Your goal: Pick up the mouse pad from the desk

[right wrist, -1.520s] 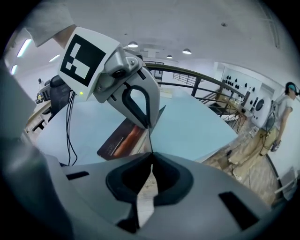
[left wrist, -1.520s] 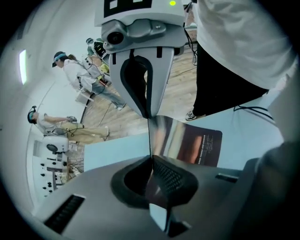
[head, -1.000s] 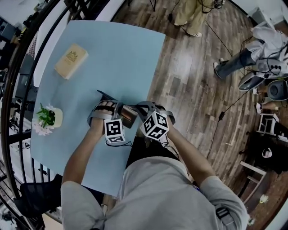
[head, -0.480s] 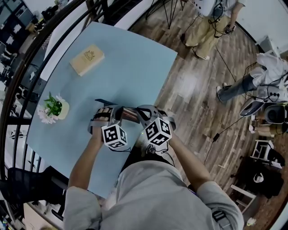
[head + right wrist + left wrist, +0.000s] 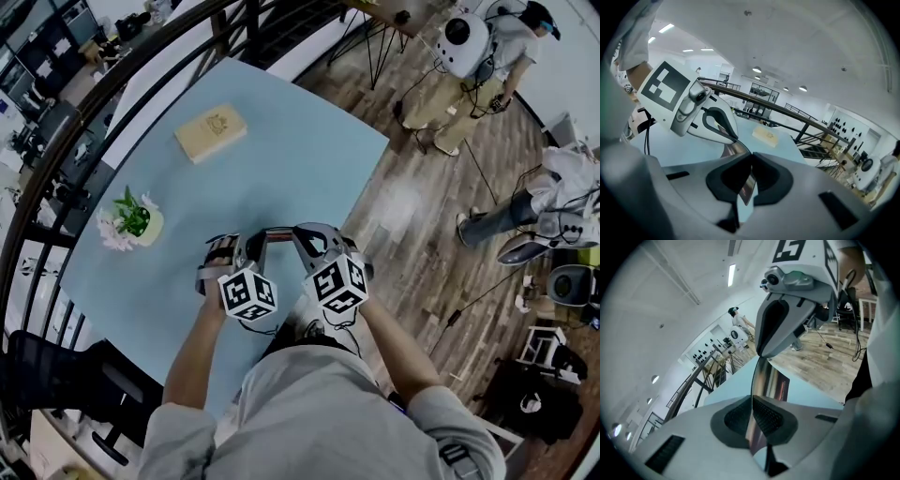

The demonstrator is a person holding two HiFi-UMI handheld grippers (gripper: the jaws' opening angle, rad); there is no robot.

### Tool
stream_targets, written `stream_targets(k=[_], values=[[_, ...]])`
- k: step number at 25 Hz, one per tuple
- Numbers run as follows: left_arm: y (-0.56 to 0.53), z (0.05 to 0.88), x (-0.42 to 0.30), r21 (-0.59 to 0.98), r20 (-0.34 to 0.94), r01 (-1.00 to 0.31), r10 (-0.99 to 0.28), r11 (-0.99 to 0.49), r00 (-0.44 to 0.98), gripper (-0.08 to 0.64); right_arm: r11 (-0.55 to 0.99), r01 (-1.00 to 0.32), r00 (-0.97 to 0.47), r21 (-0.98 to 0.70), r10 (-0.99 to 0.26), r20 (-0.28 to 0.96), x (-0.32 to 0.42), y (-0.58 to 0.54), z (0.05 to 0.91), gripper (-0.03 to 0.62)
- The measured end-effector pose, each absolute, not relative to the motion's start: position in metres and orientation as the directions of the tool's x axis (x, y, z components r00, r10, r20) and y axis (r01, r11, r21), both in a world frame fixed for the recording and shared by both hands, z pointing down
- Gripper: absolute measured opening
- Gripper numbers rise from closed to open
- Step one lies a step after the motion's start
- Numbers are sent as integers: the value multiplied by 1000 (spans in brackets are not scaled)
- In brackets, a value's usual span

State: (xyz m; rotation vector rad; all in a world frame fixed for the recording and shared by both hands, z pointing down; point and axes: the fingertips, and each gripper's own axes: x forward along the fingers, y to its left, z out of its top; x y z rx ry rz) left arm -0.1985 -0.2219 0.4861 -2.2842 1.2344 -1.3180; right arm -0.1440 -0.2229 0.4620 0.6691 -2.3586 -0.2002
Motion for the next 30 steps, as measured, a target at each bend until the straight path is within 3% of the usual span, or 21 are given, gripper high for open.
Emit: stream_targets(k=[10,18,30], values=[[-209,461,-227,-507,547,-687,-811,-520,210,26,831,-427,-676,357,-555,484,-174,-221,433,14],[-205,443,-252,-436,511,-811,-849,-391,134,26,858,-375,-744,351,-505,438,-198,-225,416,14],[-229,434,-282,-361,513,-930,-849,-74,-132,26,949,-187,-890,255,-273,364,-234,-266,409,14]])
